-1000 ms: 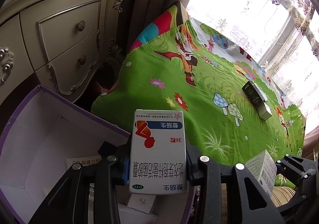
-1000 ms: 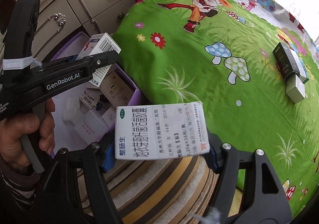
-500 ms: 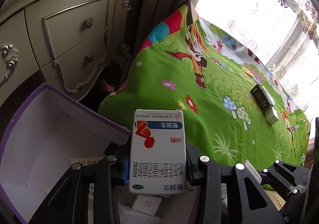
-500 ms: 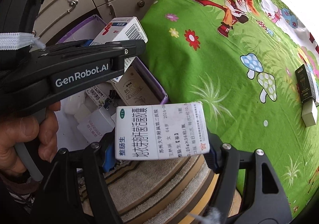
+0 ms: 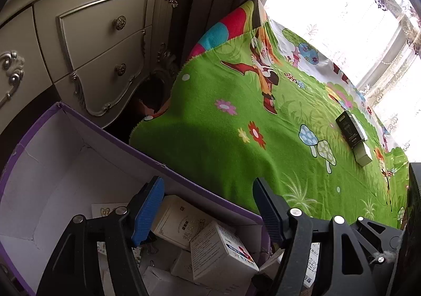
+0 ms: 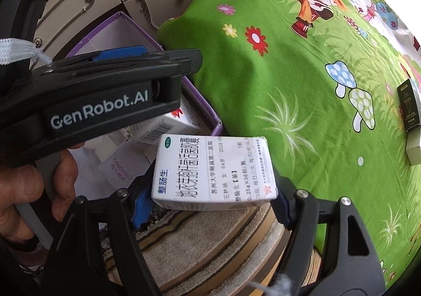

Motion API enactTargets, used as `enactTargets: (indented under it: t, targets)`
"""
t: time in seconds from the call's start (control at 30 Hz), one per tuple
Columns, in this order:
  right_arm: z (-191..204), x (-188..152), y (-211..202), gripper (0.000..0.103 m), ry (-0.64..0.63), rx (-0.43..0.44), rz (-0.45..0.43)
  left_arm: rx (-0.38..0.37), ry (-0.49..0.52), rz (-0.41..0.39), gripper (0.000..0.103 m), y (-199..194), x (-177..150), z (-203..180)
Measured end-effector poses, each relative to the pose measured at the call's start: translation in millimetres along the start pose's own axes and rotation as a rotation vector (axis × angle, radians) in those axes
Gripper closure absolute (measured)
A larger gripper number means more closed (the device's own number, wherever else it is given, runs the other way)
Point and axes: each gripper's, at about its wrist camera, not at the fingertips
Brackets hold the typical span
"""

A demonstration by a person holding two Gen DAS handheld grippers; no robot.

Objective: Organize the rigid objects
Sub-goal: 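Lower the small white box into the purple box and open the right gripper, then move both grippers back over the remaining boxes on the bed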

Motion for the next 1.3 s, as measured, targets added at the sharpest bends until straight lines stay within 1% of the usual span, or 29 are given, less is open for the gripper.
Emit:
enactTargets:
  t: [0.17,0.23,0.33,0.5,0.57,0.63,0.77,0.83,0.9,0.97,1.0,1.07,1.1,1.17,1.2,1.23,1.3]
  targets:
    - [-8.2,-2.5,-7.4,0.023,0.040,0.000,-0.023,-0.009,-0.007,-0.011,0.032,-4.7,2.6,-2.2]
    - [-11.8,-4.2,-9.8,0.021,0.058,-0.003,-0.024,-0.014,-0.001,-0.016,0.032,-6.1,3.8,-5.4]
    - [-16.7,-7.2,-11.9,0.020,0.060,0.010,-0.018,-0.015,-0.004,-0.028,0.032,-8.9,5.0,-8.4]
    - [-17.0,-8.2,-16.0,0.020,0.048,0.024,-0.034,0.011,-0.037,-0.062,0.032,-17.2,8.9,-0.5]
    - [-16.5,-10.5,-18.5,0.017,0.056,0.026,-0.046,0.024,-0.048,-0.074,0.032,-20.0,10.6,4.4]
    - [-17.3,-14.7,-23.8,0.014,0.064,0.032,-0.053,0.028,-0.060,-0.075,0.032,-20.2,11.1,7.3]
    - [-24.8,-16.9,-30.8,0.014,0.093,0.026,-0.059,0.019,-0.053,-0.062,0.032,-17.5,9.9,2.2]
    - [-28.5,-17.7,-32.8,0.013,0.107,0.039,-0.067,0.015,-0.039,-0.062,0.032,-17.2,9.2,-3.0]
    - [-34.7,-19.4,-34.0,0.013,0.116,0.049,-0.063,0.012,-0.037,-0.064,0.032,-17.5,8.2,-6.0]
    - [-29.5,-16.7,-26.6,0.013,0.101,0.056,-0.039,0.015,-0.050,-0.077,0.032,-19.8,7.9,-5.2]
    - [-22.2,-14.9,-22.3,0.013,0.061,0.083,-0.031,0.017,-0.062,-0.085,0.032,-21.2,8.7,-4.0]
    - [-0.5,-13.6,-20.8,0.013,-0.045,0.188,-0.027,0.024,-0.078,-0.105,0.032,-26.5,11.5,-1.1]
    - [10.7,-14.4,-25.9,0.013,-0.095,0.235,-0.043,0.032,-0.077,-0.118,0.032,-30.1,13.2,-0.1]
    - [22.8,-17.0,-37.7,0.013,-0.152,0.301,-0.087,0.048,-0.078,-0.137,0.032,-36.4,17.6,2.5]
    - [23.6,-17.9,-41.0,0.013,-0.157,0.327,-0.098,0.052,-0.082,-0.142,0.032,-38.8,19.2,4.0]
    - [20.4,-18.2,-42.4,0.013,-0.142,0.329,-0.102,0.055,-0.085,-0.146,0.032,-41.1,20.6,4.7]
    - [5.4,-18.1,-41.4,0.013,-0.067,0.303,-0.091,0.057,-0.078,-0.148,0.032,-43.0,21.7,2.9]
Point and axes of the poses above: each gripper's, at about its wrist camera, not at the fingertips, and y roughly the way its jaws point, z to its left, x to its top, and after that the axes turned 7 degrees about -z, right-handed
